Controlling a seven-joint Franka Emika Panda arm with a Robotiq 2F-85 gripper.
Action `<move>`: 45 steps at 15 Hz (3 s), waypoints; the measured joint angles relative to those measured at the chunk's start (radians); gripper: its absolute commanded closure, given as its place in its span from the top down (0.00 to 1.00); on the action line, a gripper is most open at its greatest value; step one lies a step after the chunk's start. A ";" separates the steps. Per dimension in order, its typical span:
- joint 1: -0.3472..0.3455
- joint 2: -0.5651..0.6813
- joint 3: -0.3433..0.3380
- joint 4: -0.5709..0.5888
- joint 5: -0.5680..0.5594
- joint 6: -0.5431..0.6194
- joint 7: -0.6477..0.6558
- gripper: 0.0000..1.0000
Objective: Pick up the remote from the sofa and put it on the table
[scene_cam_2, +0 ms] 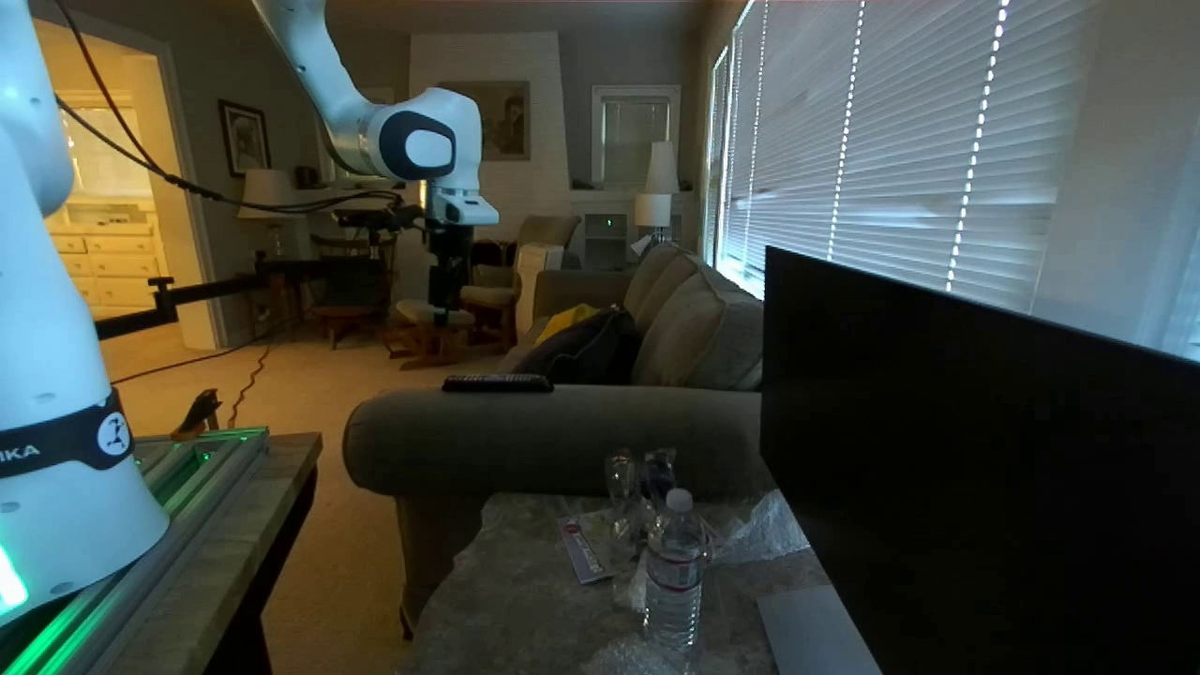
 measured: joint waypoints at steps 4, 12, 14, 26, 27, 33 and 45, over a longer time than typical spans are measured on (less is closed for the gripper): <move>0.039 0.028 -0.029 0.002 0.000 0.038 0.000 1.00; 0.115 0.162 -0.086 0.076 -0.009 0.145 -0.001 1.00; 0.141 0.200 -0.113 0.109 -0.035 0.148 -0.001 1.00; 0.371 0.431 -0.324 0.329 -0.145 0.148 0.095 1.00; 0.390 0.444 -0.338 0.343 -0.145 0.148 0.107 1.00; 0.465 0.510 -0.399 0.395 -0.145 0.147 0.136 1.00; 0.527 0.539 -0.476 0.417 -0.186 0.145 0.137 1.00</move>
